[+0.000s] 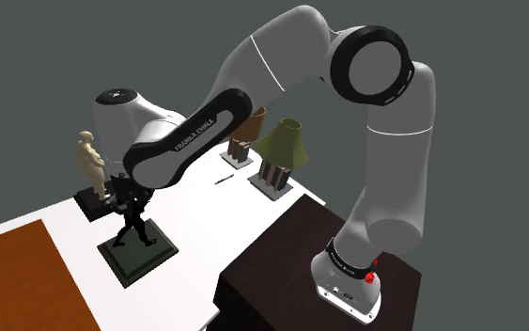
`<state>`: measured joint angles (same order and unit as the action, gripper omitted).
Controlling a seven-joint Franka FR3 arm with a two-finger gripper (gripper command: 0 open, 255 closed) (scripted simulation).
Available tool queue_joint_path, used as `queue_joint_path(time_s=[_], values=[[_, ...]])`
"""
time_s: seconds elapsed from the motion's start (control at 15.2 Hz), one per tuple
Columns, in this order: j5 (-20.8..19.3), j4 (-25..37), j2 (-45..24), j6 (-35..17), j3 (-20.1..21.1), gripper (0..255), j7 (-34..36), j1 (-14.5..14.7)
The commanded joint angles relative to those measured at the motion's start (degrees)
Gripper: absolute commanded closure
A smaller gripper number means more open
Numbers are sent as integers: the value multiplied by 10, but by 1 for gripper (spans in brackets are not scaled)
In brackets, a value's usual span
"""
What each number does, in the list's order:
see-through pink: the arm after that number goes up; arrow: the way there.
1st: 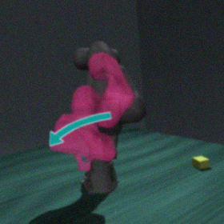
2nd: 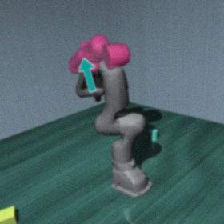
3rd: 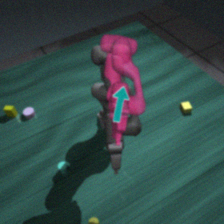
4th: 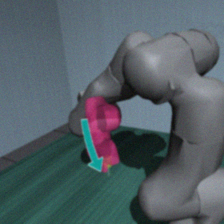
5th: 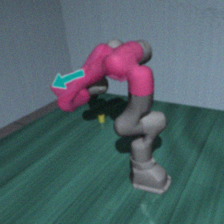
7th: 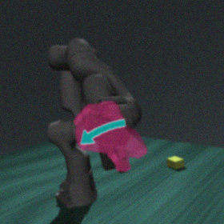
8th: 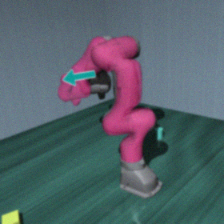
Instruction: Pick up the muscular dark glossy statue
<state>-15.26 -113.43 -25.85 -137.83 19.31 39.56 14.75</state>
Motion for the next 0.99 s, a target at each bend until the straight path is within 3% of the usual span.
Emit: queue_joint_path(time_s=[0.0,0.92], values=[[5,1,10,10,3,255,-4,-2],[40,18,70,82,21,255,-28,-15]])
